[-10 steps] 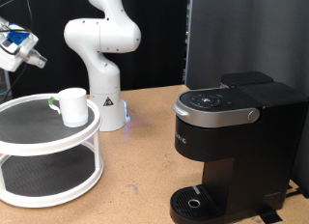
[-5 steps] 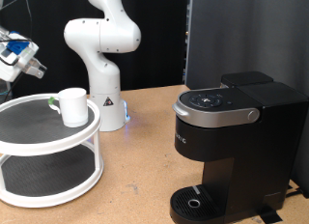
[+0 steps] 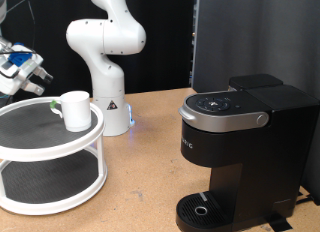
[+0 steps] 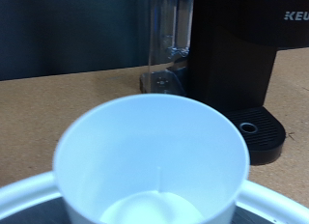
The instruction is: Make a cup of coffee with the keurig machine
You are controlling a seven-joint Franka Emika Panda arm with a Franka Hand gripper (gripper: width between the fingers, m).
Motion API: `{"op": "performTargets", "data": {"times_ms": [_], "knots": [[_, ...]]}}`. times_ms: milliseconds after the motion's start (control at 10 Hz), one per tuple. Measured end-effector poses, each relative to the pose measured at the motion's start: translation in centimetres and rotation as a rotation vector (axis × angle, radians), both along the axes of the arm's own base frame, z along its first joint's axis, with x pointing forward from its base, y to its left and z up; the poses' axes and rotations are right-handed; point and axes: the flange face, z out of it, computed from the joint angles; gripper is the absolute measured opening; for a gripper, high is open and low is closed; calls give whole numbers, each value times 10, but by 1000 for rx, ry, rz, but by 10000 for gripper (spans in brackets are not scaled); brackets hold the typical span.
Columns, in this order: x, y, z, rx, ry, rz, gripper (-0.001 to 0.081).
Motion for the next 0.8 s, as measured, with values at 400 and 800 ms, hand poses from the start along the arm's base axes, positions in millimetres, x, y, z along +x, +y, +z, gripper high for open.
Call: {"op": "performTargets", "data": {"times_ms": [400, 800], "knots": [[2, 2, -21, 9, -32, -21, 793], [0, 8, -41, 20, -38, -7, 803]]}}
